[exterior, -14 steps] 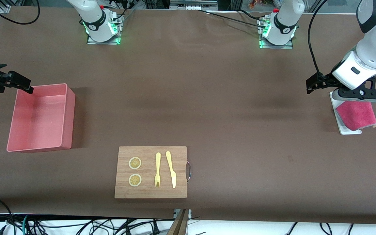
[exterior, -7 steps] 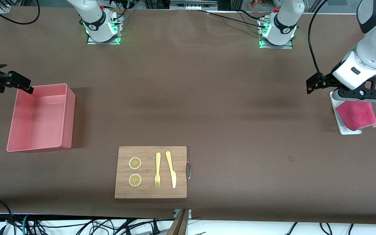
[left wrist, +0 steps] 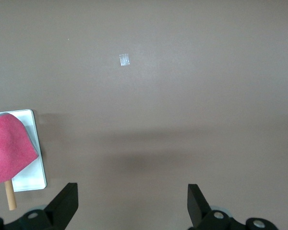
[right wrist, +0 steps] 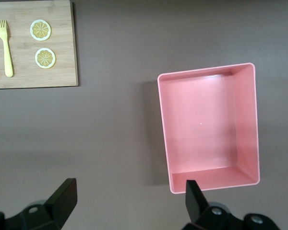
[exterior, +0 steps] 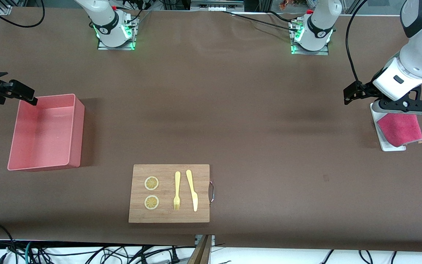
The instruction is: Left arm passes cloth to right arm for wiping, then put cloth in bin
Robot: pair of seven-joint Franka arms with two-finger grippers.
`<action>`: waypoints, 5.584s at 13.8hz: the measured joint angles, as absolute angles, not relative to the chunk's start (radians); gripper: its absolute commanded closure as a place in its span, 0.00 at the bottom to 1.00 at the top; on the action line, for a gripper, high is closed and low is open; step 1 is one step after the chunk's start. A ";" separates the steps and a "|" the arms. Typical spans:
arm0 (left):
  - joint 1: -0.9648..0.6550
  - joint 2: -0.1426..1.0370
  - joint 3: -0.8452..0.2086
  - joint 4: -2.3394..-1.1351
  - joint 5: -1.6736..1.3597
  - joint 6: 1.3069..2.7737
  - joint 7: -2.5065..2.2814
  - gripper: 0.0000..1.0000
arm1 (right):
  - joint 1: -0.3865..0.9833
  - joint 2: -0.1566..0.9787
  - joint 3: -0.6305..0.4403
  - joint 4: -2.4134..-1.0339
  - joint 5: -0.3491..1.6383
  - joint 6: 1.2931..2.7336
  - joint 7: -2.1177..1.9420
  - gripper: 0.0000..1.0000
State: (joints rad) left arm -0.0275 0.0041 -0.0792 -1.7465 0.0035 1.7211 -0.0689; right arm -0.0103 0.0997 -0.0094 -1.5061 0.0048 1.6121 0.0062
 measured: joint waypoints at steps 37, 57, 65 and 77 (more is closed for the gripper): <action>0.941 0.569 -0.067 -1.743 -0.320 1.905 1.864 0.13 | -0.009 0.171 -0.006 -1.506 0.005 1.612 0.006 0.00; 0.940 0.647 -0.097 -1.623 -0.336 1.857 1.895 1.00 | 0.138 0.301 0.001 -1.506 0.086 1.719 0.282 0.00; 0.866 0.551 -0.107 -1.473 -0.255 1.719 1.768 1.00 | 0.258 0.389 0.002 -1.506 0.241 1.925 0.534 0.00; 0.403 0.347 -0.127 -1.464 -0.122 1.536 0.942 1.00 | 0.469 0.498 0.004 -1.506 0.313 2.270 0.954 0.00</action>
State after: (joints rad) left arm 0.4033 0.3469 -0.1266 -1.4641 -0.1224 1.5364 0.9416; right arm 0.4691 0.4978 0.0039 -1.5056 0.3132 2.2699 0.9538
